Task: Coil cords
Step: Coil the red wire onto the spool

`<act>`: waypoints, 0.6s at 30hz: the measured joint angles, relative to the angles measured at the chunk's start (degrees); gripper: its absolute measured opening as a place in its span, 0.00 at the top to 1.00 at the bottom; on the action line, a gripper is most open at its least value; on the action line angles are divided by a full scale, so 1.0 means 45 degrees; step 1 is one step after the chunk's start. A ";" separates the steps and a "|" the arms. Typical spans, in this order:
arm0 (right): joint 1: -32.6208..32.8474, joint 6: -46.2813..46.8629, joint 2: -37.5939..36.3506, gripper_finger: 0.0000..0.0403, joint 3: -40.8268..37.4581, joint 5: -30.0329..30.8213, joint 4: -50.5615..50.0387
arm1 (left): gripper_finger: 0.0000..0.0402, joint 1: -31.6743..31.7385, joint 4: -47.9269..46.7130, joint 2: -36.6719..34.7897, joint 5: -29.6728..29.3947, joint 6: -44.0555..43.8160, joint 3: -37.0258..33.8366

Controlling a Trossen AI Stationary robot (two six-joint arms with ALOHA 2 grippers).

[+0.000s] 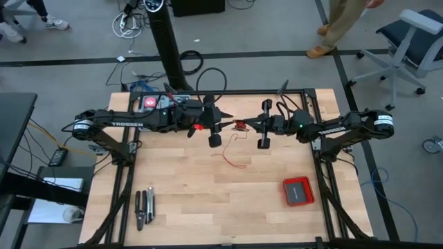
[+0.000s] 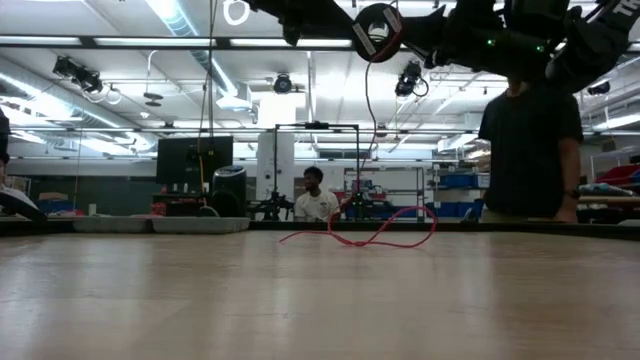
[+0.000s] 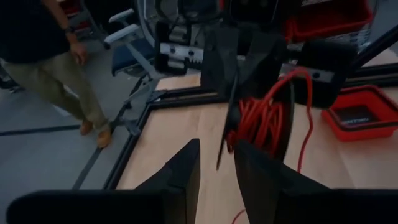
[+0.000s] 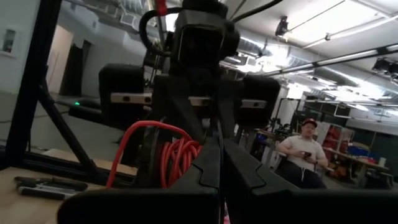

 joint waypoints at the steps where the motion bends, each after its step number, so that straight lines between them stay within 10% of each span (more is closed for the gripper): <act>1: 0.0005 -0.0025 0.0000 1.00 0.0001 -0.0052 -0.0016 | 0.74 0.0000 0.0107 0.0000 0.0088 0.0028 0.0000; 18: -0.0010 0.0028 -0.0005 0.99 0.0010 -0.0379 0.0100 | 0.99 0.0225 0.0606 0.0311 0.1047 0.0154 0.0005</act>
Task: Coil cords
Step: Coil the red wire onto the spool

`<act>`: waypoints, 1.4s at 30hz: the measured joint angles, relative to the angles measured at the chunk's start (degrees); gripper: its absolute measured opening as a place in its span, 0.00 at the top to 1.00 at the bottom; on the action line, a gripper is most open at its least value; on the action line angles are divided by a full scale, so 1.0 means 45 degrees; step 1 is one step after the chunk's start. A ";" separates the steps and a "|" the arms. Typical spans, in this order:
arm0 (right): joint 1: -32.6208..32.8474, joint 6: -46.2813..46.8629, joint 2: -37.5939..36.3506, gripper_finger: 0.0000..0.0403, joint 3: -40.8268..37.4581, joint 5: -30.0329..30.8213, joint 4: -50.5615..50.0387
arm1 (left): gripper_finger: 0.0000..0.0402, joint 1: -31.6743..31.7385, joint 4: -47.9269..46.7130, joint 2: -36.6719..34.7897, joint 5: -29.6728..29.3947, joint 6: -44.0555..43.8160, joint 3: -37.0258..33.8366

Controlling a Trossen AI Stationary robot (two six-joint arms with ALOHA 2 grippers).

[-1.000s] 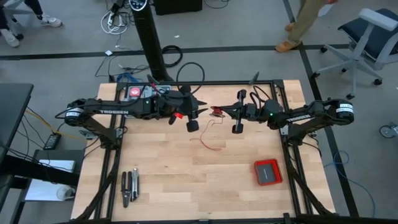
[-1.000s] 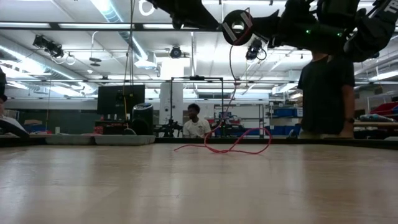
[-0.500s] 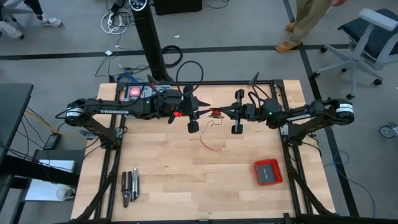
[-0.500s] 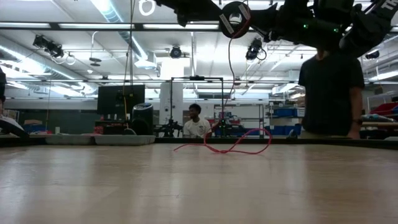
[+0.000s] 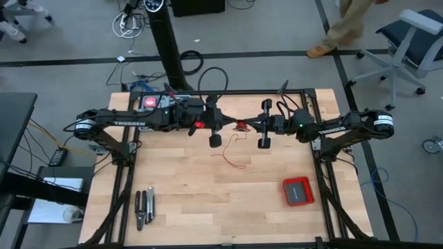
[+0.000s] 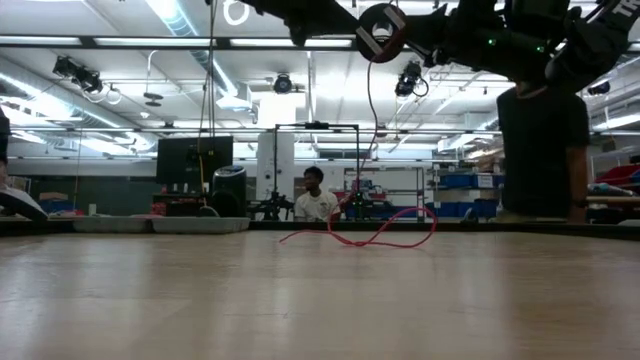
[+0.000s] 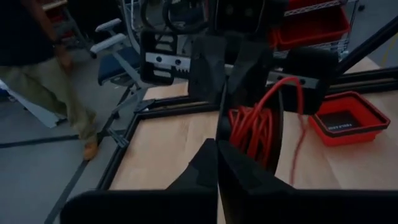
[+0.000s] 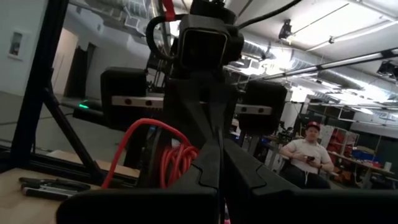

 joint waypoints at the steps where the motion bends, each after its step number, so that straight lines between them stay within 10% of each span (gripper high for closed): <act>1: 0.0003 -0.0003 0.0000 0.99 0.0000 0.0003 -0.0005 | 0.99 0.0042 -0.0060 0.0014 0.0042 -0.0014 0.0000; 32: -0.0510 0.0782 -0.1542 0.82 0.0019 -0.0117 -0.0986 | 1.00 0.0086 -0.1479 -0.0637 -0.0448 0.0188 -0.0010; 42: -0.0469 0.1516 -0.2370 0.82 0.0015 -0.0104 -0.4853 | 1.00 0.0091 -0.2007 -0.1017 -0.1427 0.0248 -0.0010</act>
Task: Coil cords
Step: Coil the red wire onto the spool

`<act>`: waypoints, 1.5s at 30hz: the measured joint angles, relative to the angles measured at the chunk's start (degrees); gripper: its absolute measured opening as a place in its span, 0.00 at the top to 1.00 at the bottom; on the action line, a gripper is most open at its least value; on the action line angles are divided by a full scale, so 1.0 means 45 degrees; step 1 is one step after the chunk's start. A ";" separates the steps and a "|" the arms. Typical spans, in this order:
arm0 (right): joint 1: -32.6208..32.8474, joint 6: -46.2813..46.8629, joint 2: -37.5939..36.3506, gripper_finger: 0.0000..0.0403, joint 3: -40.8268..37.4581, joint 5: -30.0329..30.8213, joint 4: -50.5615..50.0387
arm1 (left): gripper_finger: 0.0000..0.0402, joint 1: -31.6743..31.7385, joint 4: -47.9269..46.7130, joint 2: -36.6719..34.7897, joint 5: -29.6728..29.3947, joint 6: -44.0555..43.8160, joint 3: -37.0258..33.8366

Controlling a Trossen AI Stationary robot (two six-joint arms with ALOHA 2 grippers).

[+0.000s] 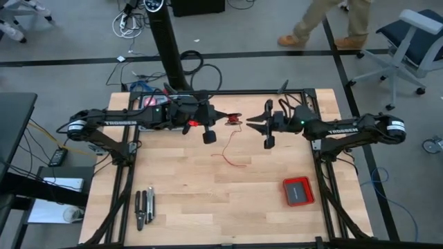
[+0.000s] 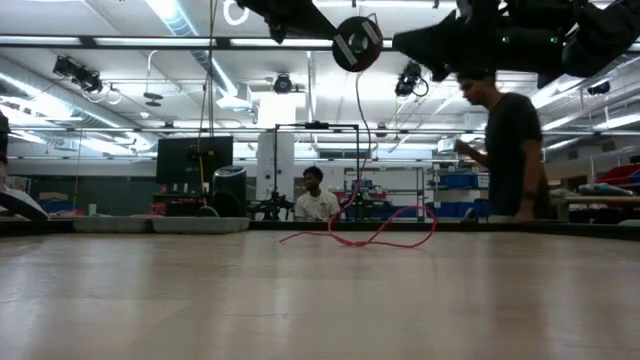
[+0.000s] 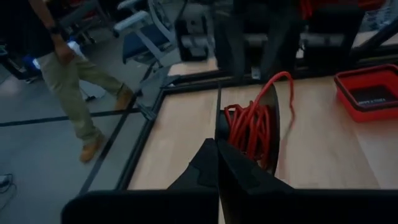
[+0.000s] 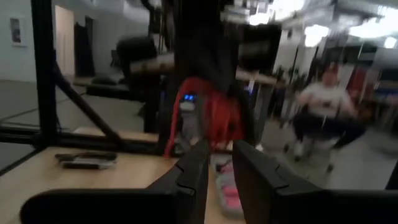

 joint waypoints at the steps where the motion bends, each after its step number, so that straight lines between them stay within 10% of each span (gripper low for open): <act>1: 0.0040 0.0234 0.0070 0.82 0.0000 0.0015 -0.0178 | 1.00 0.0000 0.0081 -0.0023 -0.0129 0.0014 0.0005; 33: 0.1110 0.0835 0.2836 0.75 0.1548 0.0250 0.0766 | 1.00 -0.0005 0.0551 -0.0125 -0.0838 -0.0097 0.0005; 45: 0.1154 -0.0028 0.2779 0.98 0.1579 0.0654 -0.0158 | 1.00 -0.0005 0.0194 -0.0125 -0.0833 -0.0083 0.0005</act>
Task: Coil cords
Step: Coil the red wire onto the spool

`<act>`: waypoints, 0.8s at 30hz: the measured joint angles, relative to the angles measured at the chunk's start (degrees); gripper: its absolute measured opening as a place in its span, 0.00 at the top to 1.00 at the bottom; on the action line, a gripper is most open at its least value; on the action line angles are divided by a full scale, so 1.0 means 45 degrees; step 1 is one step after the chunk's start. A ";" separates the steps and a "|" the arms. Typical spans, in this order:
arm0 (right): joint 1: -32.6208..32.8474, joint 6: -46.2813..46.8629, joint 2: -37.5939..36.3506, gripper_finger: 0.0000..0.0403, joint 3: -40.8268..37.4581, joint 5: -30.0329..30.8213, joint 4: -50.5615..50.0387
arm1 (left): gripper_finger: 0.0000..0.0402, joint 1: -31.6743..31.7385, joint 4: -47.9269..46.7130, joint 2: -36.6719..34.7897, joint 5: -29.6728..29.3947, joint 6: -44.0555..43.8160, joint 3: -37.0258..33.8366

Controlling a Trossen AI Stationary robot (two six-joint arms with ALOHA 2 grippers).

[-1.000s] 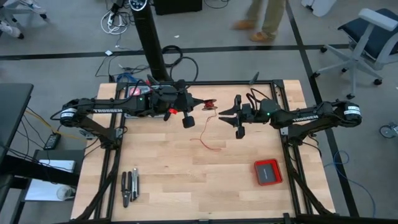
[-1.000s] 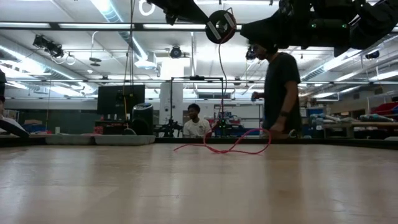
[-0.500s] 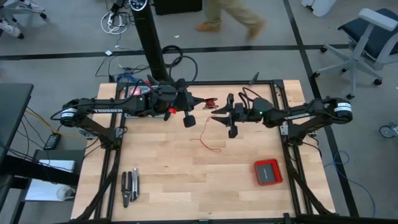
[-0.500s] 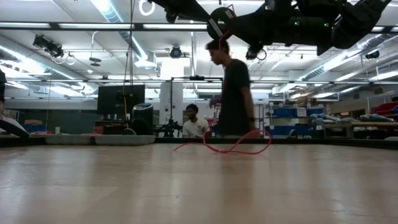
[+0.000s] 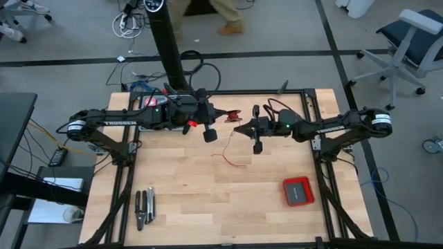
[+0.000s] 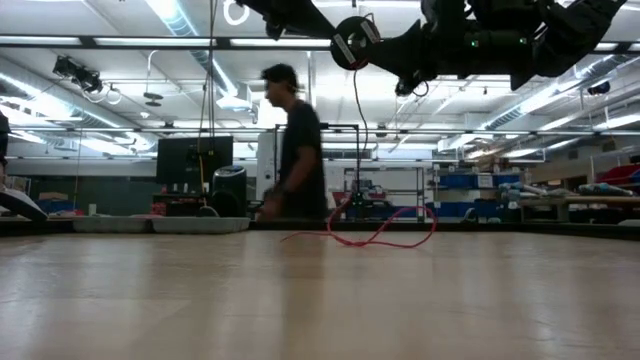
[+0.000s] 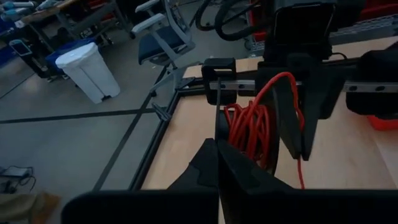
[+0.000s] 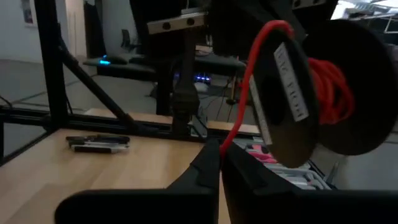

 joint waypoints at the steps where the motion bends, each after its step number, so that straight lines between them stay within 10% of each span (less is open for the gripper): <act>1: -0.0026 -0.0043 -0.0098 0.99 0.0000 0.0009 -0.0054 | 1.00 0.0000 -0.0032 0.0000 0.0000 0.0000 0.0000; 12: -0.0466 -0.0716 -0.1777 0.99 -0.0005 0.2856 -0.3429 | 1.00 0.0000 -0.0219 -0.0403 0.0338 -0.0272 -0.0005; 24: -0.0064 -0.0894 -0.1078 0.96 0.0148 0.2935 -0.2459 | 1.00 0.0000 0.2425 0.0514 0.1658 -0.0613 -0.0005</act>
